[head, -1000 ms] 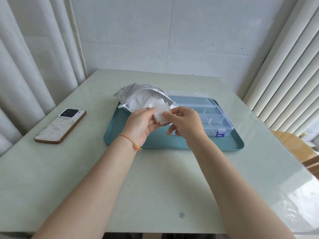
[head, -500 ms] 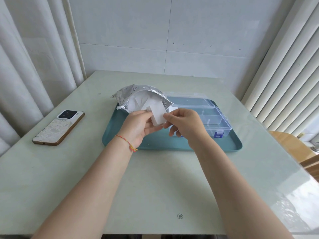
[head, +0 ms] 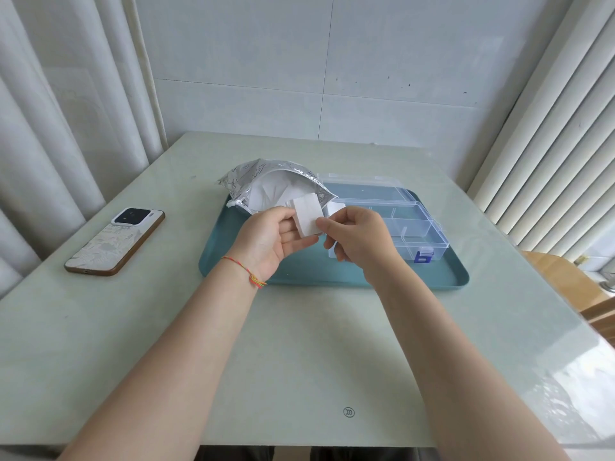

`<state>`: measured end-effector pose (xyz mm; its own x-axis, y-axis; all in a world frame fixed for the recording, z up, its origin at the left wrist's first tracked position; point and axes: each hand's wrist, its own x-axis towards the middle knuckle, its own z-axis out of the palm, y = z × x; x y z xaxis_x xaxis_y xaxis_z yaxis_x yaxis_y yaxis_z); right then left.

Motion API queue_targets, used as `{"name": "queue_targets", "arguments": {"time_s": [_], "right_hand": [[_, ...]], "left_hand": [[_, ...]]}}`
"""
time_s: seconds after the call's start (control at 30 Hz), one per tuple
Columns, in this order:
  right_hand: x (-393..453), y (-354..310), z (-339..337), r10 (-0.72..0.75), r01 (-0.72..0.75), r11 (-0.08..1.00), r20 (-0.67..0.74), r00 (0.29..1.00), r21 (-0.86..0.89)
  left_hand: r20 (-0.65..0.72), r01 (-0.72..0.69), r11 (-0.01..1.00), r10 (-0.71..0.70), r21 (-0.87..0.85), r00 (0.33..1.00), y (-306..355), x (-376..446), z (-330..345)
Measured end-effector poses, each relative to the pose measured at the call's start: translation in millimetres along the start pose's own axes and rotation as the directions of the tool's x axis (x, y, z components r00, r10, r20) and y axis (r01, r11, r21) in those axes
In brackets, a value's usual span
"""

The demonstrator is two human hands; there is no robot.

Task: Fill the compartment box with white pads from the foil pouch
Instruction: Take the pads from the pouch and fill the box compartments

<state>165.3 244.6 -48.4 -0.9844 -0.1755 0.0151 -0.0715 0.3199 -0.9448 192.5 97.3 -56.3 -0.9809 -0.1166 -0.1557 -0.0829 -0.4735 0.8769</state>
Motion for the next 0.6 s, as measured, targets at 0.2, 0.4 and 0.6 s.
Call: {"name": "queue_targets", "arguments": {"time_s": [0.2,0.4,0.6], "right_hand": [[2,2,1,-0.009,0.009,1.0,-0.004,1.0,-0.024],[19,-3,-7,-0.205,0.158,0.925,-0.102,0.974,-0.346],[32,-3,15,-0.316,0.351,0.608,0.189,0.93,-0.712]], "left_hand": [[-0.008,-0.032,0.996,0.033,0.08,0.999,-2,2,-2],[-0.241,-0.108,0.937,0.195,0.331,0.951,6,14,-26],[-0.281,-0.119,0.819,0.324,0.561,0.903,5,16,-35]]}}
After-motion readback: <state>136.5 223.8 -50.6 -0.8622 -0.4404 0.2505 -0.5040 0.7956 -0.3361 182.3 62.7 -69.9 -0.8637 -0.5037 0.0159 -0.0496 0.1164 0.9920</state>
